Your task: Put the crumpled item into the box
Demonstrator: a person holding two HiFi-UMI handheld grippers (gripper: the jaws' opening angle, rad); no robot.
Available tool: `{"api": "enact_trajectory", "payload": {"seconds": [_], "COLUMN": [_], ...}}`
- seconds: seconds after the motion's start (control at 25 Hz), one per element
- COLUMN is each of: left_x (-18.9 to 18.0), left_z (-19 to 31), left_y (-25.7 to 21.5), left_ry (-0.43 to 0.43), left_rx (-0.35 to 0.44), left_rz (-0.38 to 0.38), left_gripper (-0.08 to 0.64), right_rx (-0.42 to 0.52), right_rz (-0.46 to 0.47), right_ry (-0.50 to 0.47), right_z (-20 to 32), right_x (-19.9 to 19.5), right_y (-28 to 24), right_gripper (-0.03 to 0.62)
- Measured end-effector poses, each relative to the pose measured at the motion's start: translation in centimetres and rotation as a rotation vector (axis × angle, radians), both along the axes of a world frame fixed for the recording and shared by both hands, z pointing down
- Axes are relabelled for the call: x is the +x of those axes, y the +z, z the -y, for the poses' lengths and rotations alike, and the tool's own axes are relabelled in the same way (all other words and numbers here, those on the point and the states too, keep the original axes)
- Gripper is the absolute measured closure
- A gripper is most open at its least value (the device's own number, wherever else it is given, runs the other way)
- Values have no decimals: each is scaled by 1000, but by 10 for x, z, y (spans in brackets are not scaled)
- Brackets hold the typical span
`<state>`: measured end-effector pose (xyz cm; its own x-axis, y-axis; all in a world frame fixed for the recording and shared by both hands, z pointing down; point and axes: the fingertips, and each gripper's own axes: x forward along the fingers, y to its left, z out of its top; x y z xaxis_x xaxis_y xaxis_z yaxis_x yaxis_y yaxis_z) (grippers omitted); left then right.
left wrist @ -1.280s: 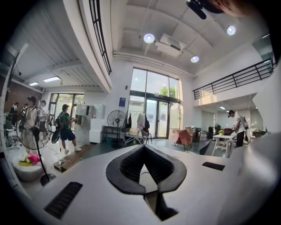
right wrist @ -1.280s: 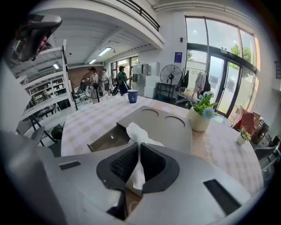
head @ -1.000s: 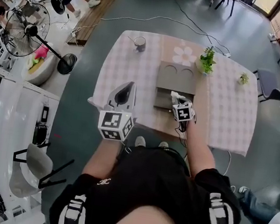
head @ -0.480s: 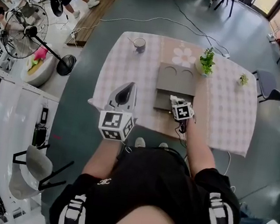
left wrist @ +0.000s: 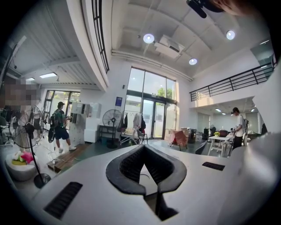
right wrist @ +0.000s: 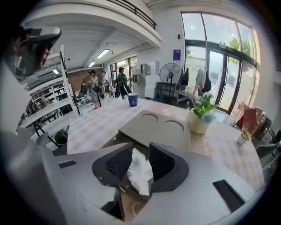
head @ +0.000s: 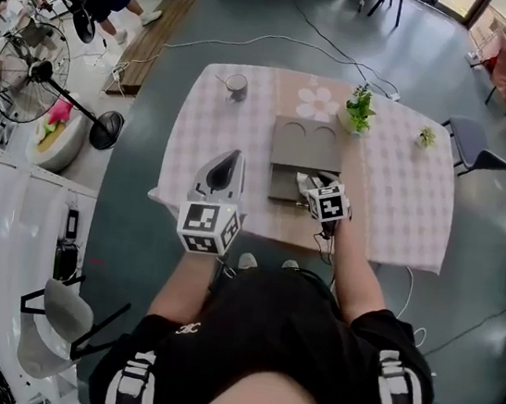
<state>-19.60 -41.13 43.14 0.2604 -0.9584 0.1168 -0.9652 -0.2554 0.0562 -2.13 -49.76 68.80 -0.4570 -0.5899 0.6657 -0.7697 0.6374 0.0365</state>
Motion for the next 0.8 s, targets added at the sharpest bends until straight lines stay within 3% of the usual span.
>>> {"api": "enact_trajectory", "payload": {"seconds": [0.12,0.32,0.6,0.72,0.8], "left_x": [7,19,40,48,51], "left_z": [5,16,21,22,23], "left_y": [0,-1,-7,-8,-9], "left_ry": [19,47,100,118,127], "left_rx": [5,10,20,28,29], "left_rz": [-6,-12,-13,-9,-7], "left_gripper": [569,569,569,569,569], "right_rx": [145,373,682,758,788], "right_rz": [47,203,354,411,421], "right_ry": [12,63,133,195,223], "right_z": [7,8,-25,-39,-45], "right_x": [0,3,18,34,43], "right_y": [-50,-152,-282,-310,-317], "right_gripper": [489,489,492,591,592]}}
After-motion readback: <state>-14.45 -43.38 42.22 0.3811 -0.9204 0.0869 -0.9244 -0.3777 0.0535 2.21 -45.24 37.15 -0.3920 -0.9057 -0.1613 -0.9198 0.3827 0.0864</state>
